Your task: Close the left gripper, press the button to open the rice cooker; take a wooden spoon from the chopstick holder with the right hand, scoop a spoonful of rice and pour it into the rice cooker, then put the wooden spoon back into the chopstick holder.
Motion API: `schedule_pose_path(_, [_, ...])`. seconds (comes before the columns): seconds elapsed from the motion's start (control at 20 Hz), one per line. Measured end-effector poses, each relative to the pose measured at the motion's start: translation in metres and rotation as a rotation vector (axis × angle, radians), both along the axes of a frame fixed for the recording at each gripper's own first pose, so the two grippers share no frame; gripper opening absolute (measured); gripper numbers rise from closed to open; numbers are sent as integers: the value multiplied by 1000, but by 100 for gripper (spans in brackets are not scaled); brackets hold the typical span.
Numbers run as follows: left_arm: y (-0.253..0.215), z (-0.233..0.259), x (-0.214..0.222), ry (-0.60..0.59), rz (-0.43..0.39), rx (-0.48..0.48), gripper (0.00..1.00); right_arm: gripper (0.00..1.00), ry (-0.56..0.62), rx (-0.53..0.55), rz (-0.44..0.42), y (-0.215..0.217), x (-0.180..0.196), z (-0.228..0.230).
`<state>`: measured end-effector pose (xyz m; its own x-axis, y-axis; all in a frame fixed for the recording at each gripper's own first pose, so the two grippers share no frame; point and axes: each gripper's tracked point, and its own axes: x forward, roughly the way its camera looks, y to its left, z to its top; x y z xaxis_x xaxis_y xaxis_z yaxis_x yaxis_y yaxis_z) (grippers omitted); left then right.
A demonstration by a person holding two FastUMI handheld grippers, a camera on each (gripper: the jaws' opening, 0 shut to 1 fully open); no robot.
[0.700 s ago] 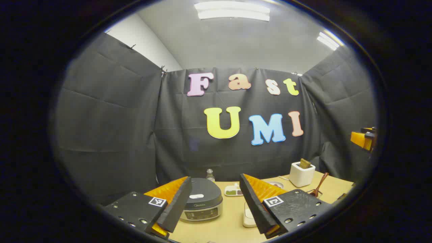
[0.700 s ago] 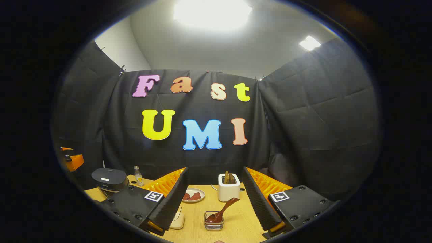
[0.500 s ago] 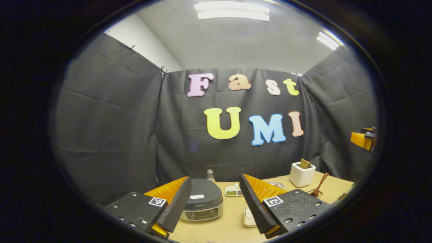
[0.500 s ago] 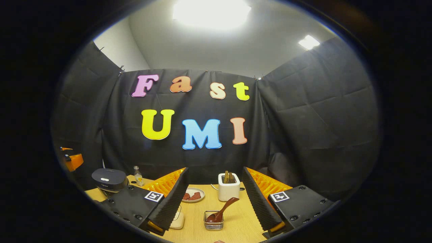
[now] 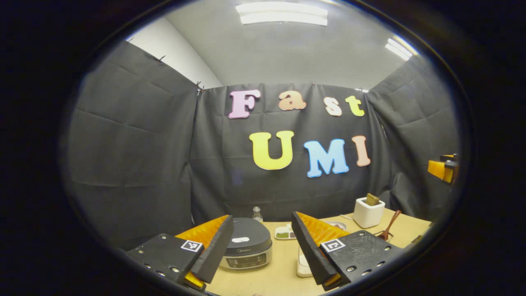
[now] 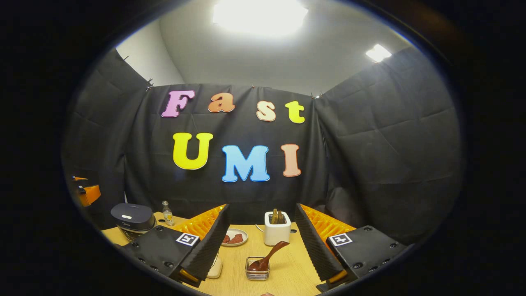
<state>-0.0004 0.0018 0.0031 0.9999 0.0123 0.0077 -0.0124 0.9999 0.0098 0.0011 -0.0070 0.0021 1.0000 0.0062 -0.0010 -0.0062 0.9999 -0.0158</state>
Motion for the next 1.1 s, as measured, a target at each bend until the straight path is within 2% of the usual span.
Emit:
schedule_pose_path(0.75, [3,4,-1,7,20,-8,87,97,3,-13,29,-12,10,-6])
schedule_pose_path(1.1, [8,8,2,-2,67,-1,88,99,-7,-28,95,-10,14,-14])
